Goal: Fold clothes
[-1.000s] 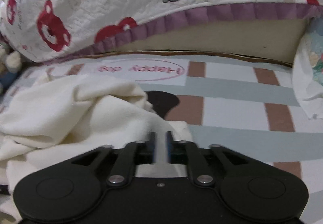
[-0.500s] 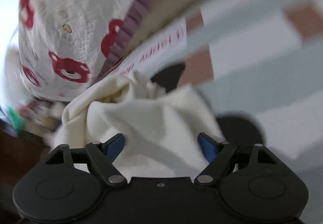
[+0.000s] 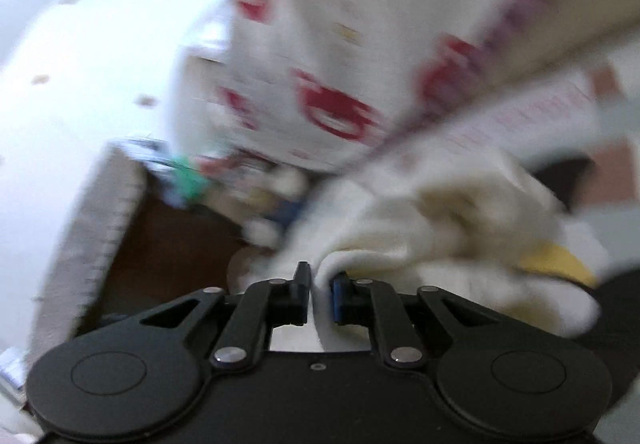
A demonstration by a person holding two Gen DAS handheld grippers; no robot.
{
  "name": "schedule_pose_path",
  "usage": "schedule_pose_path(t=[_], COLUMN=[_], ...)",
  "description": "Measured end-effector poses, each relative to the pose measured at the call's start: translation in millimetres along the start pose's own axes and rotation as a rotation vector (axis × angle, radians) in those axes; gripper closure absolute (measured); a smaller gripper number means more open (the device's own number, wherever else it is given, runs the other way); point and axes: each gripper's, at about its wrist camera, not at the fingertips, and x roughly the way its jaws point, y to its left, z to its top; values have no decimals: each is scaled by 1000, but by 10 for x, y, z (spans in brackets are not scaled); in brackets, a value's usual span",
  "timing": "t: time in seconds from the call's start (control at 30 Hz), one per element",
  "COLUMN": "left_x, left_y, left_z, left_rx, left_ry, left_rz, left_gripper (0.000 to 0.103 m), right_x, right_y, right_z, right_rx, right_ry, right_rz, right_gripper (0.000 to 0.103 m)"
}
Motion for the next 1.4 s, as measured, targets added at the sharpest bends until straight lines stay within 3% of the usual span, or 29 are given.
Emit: schedule_pose_path(t=[0.1,0.2,0.27,0.4,0.47,0.53,0.63,0.73,0.83,1.0,1.07,1.17,1.23,1.4], left_x=[-429,-736,-805,-624,-566,-579,-661,-646,-339,719,1150,1711,1994,2553], left_y=[227,504,706,939,969,964,929,950,984,931,833,582,481,458], left_z=[173,83,-91,-433,-501,-444,-154,212,529,938,1063,1231,1323,1476], left_rx=[-71,-130,-150,-140,-118,-100,-78,-57,-26,-11,-4,91,145,107], left_ry=[-60,-73,-23,203,262,268,212,149,162,193,196,210,226,274], left_rz=[-20,16,75,124,144,136,104,69,82,28,42,91,131,160], left_gripper=[90,90,89,86,83,82,71,56,56,52,52,52,52,49], right_x=[-108,-97,-63,55,0,-56,-149,-41,205,806,977,1010,970,799], right_y=[445,687,683,425,326,271,228,337,464,110,-147,-497,-734,-1093], right_z=[34,-154,-326,-541,-554,-400,-70,281,596,921,900,839,815,757], right_rx=[-43,-94,-99,-52,-15,8,22,-115,-267,-320,-295,-206,-115,-43], right_ry=[10,120,213,370,372,306,194,227,292,325,313,278,245,250], right_rz=[160,212,197,55,16,-11,-56,-90,-149,-401,-506,-626,-666,-732], right_gripper=[94,94,94,90,90,83,76,76,75,68,68,68,67,66])
